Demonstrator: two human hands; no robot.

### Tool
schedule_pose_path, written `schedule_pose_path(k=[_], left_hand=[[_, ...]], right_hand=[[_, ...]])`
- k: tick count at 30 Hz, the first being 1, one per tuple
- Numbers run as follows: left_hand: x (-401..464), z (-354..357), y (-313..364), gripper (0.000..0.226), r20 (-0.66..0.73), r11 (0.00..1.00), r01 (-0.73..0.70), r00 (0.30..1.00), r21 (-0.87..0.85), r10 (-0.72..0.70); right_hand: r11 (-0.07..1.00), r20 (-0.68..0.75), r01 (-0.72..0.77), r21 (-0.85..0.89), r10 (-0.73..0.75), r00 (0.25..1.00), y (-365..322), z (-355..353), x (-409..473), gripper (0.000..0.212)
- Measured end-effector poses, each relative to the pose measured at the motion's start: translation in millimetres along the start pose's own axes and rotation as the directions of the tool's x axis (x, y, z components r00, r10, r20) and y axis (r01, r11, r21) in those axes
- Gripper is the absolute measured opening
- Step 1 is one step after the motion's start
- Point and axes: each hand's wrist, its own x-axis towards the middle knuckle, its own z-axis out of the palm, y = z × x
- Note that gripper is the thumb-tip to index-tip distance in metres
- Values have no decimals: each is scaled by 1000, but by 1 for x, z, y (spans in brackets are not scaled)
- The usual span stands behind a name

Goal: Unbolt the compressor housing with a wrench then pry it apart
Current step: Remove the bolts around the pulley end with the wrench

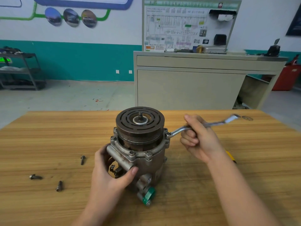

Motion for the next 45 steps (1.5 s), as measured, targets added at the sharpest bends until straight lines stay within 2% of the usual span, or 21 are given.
schedule_pose_path(k=[1,3,5,6,8,9,10,12,14,16,19,21,24,28,32,36,41,45], left_hand=[[0,0,0,80,1,1000,0,1000,3,0],[0,-1,0,80,2,1000,-2,1000,10,2],[0,-2,0,79,4,1000,-4,1000,9,4],[1,-1,0,78,5,1000,-6,1000,5,6],[0,-1,0,79,7,1000,-2,1000,0,2],[0,-1,0,79,11,1000,2,1000,1,-2],[0,-1,0,79,16,1000,6,1000,2,-6],[0,-2,0,81,14,1000,5,1000,0,-5],[0,-2,0,87,14,1000,1,1000,0,-1],[0,-2,0,87,20,1000,-2,1000,-4,2],[0,-2,1,82,21,1000,0,1000,-18,0],[0,-2,1,81,18,1000,-2,1000,-13,3],[1,-3,1,85,22,1000,-6,1000,-9,7],[2,-3,1,85,19,1000,-5,1000,8,5],[2,-2,4,83,16,1000,-5,1000,21,5],[3,-1,1,84,11,999,21,1000,27,-21],[8,0,-4,104,-20,998,50,999,-43,-50],[12,1,-5,112,-18,993,71,997,-98,-73]], right_hand=[[996,39,-78,37,76,996,-3,0,8,30],[992,47,-75,99,71,996,-3,2,17,32],[982,-34,41,184,-35,999,0,3,18,33],[978,-77,125,169,-113,991,2,2,15,30],[963,-86,266,-46,-269,959,9,0,7,15],[926,-46,323,-194,-337,940,14,0,1,13],[868,14,364,-339,-382,924,19,0,-4,21],[743,96,390,-544,-407,908,25,4,-12,29],[688,120,376,-621,-390,913,26,10,-17,29],[726,114,352,-590,-357,927,22,11,-17,28],[797,123,309,-518,-289,950,18,10,-13,41],[767,152,312,-561,-275,949,17,11,-13,35],[623,184,300,-723,-245,952,13,11,-16,32],[693,201,294,-659,-215,956,11,8,-14,33],[666,174,295,-685,-243,954,13,8,-14,32],[707,193,295,-643,-223,955,9,11,-16,25],[698,106,245,-673,-237,966,16,14,-16,37],[719,97,224,-658,-214,972,16,19,-16,27]])
